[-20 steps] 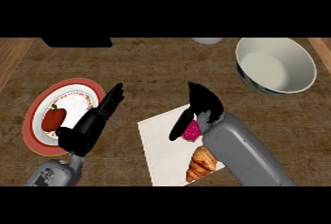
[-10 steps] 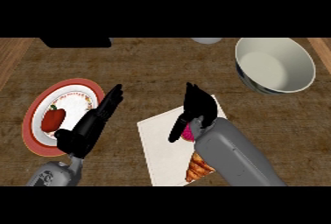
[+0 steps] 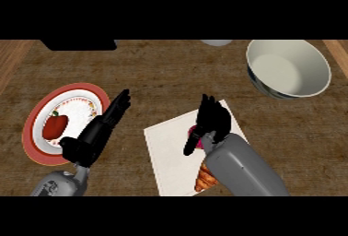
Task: Pick the cupcake from the placemat and place it in the bowl
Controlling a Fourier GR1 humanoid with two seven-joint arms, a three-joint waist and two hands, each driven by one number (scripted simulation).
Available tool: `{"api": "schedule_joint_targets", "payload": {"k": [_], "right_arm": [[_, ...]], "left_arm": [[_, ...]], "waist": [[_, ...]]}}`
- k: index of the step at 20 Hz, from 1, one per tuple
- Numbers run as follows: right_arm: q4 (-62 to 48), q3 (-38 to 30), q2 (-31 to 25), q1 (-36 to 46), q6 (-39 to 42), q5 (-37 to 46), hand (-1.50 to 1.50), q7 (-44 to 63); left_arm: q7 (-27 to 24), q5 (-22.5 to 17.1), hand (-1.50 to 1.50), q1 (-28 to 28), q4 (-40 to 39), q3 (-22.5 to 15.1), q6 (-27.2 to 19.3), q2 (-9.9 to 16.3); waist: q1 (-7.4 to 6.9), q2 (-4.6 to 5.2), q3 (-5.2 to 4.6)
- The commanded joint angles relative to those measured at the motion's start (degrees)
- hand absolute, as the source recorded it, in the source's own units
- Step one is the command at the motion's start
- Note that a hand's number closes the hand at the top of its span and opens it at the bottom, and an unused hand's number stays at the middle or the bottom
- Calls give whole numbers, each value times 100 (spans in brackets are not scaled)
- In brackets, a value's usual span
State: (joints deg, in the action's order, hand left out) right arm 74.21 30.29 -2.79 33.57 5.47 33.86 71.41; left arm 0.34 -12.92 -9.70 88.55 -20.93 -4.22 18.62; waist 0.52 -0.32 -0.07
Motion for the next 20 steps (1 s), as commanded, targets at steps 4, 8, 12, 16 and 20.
{"api": "schedule_joint_targets", "payload": {"k": [4, 8, 12, 16, 20], "right_arm": [[-93, -256, 268, -112, 112, 136, -150, 1204], [-72, -384, 205, -396, 315, 398, -150, 908], [4, 12, 272, -711, -141, 466, -150, 776], [-352, -449, 274, -365, -124, 561, 150, -39], [-240, -420, 216, -632, -223, 1153, 150, -274]], "left_arm": [[282, -50, 0, 84, 448, 103, 140, 96], [125, 206, 0, -50, 51, 31, 35, -185], [65, 239, 0, -366, -441, 171, 130, -384], [503, 346, 0, -55, 247, 231, 226, -385], [-69, 373, 0, 37, -178, 415, 413, -368]], "waist": [[-79, 10, 5], [-29, 22, 3], [-23, 30, 4], [-79, 30, 7], [-46, 30, 5]]}}
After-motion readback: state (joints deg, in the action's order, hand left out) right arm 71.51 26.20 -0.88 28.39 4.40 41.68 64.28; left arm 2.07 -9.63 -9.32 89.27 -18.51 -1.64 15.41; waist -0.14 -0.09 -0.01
